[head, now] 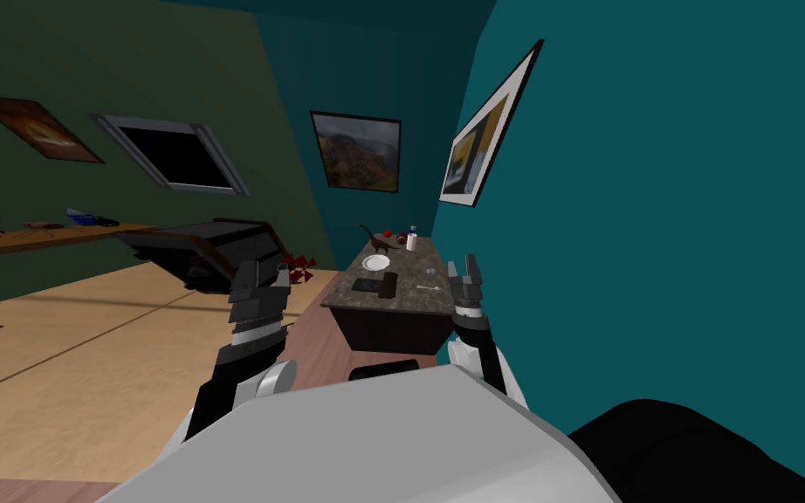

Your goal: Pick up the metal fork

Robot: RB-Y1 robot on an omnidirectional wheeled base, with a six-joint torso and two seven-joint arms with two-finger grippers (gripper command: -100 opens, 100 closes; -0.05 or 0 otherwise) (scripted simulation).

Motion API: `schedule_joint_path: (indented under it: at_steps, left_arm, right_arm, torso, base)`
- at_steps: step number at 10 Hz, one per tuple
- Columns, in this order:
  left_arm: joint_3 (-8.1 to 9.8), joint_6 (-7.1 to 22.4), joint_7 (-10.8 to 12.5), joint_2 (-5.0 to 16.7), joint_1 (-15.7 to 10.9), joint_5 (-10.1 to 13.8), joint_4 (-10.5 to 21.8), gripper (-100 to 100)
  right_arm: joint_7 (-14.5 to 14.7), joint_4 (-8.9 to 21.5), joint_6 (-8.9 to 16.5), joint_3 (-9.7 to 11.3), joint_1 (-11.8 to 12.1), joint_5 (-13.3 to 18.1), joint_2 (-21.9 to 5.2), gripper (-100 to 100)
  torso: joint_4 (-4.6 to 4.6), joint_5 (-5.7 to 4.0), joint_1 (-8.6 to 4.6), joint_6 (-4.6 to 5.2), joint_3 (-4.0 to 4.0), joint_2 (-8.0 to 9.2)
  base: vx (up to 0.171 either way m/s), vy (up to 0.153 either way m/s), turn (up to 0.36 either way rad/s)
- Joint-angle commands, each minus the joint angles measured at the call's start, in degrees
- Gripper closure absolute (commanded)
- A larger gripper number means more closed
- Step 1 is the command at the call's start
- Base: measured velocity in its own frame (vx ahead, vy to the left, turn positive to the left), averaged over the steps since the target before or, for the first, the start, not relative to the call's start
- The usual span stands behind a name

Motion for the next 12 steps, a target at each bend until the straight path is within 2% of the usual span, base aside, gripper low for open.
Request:
schedule_joint_path:
  at_steps: [1,6,7,9,12]
  left_arm:
    - [0.00,0.0,0.0,0.0,0.0,0.0,0.0,0]
    - [-0.01,0.0,0.0,0.0,0.0,0.0,0.0,0]
    - [-0.02,0.0,0.0,0.0,0.0,0.0,0.0,0]
    - [-0.01,0.0,0.0,0.0,0.0,0.0,0.0,0]
    - [-0.01,0.0,0.0,0.0,0.0,0.0,0.0,0]
  right_arm:
    - [0.2,0.5,0.5,0.0,1.0,0.0,-2.6,-100]
    - [1.3,4.3,2.5,-0.8,4.4,0.7,-10.9,-100]
    - [1.3,4.3,2.5,-0.8,4.4,0.7,-11.7,-100]
    - [2.0,7.0,3.4,-1.1,6.1,1.3,-15.3,-100]
    - [2.4,8.6,4.0,-1.1,6.9,1.8,-19.1,-100]
  torso:
    - [0.00,0.00,0.00,0.00,0.00,0.00]
    - [0.11,0.11,0.46,0.00,0.28,0.50]
    - [0.12,0.11,0.51,-0.01,0.31,0.54]
    - [0.09,0.09,0.37,-0.01,0.22,0.37]
    - [0.07,0.07,0.31,-0.01,0.16,0.28]
  base:
    - [-0.041,0.057,0.047]
    - [-0.105,0.119,0.069]
    - [-0.099,0.111,0.024]
    - [-0.097,0.107,0.087]
    - [-0.061,0.084,0.053]
